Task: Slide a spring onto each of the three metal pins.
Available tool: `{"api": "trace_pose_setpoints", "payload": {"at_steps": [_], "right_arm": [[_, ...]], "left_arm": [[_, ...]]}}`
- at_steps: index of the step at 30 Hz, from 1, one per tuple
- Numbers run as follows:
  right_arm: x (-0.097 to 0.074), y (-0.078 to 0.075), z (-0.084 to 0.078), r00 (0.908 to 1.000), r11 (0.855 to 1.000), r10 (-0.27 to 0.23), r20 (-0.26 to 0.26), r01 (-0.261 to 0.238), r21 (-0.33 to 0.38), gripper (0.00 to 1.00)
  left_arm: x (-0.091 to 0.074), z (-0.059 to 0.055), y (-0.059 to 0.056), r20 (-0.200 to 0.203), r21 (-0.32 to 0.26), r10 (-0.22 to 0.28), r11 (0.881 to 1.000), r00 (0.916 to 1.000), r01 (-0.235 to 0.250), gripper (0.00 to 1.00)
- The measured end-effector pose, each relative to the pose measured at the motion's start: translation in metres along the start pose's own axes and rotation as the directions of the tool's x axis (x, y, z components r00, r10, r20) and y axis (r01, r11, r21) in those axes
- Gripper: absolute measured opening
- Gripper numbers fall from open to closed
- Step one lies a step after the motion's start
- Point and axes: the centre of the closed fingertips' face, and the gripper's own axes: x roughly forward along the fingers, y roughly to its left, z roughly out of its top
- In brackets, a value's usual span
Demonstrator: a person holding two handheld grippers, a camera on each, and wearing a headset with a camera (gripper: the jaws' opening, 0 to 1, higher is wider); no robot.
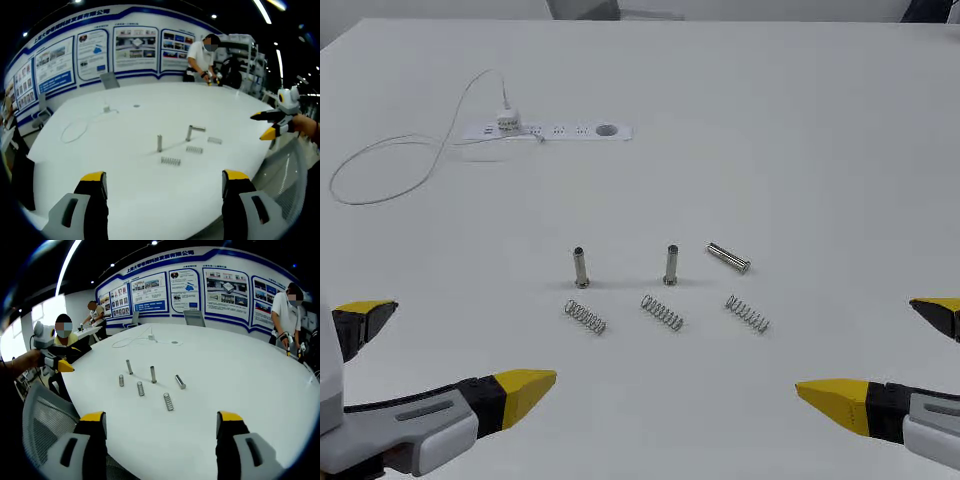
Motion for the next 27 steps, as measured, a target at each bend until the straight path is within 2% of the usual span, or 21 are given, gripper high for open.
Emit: {"api": "trace_pose_setpoints", "payload": {"at_steps": [8, 11, 15, 19, 23, 27], "right_arm": [[-0.001, -0.004, 0.001, 0.9999, 1.0, -0.009, 0.005, 0.009, 0.002, 0.88], [0.001, -0.003, 0.002, 1.0, 0.999, -0.003, -0.005, 0.002, -0.044, 0.86], [0.005, -0.008, 0.008, 1.0, 0.999, -0.006, 0.004, 0.006, -0.038, 0.8], [0.01, -0.013, 0.016, 0.9999, 0.999, -0.001, 0.014, 0.002, -0.043, 0.76], [0.018, -0.017, 0.019, 1.0, 0.995, 0.009, -0.004, -0.009, -0.101, 0.71], [0.028, -0.023, 0.022, 0.9997, 0.994, 0.013, -0.021, -0.015, -0.11, 0.66]], "left_arm": [[0.001, -0.001, -0.002, -0.004, 0.004, -0.005, 1.0, 1.0, 0.005, 0.98], [0.001, 0.0, -0.003, -0.001, 0.007, -0.009, 1.0, 1.0, 0.009, 0.99], [0.001, 0.0, -0.004, 0.0, 0.008, -0.013, 1.0, 0.9999, 0.013, 0.99], [0.002, 0.0, -0.003, 0.002, 0.01, -0.01, 1.0, 0.9999, 0.01, 0.98], [0.004, -0.002, -0.004, -0.01, 0.015, -0.011, 1.0, 0.9999, 0.011, 0.97], [0.005, 0.001, -0.004, 0.003, 0.01, -0.009, 1.0, 1.0, 0.009, 0.97]]}}
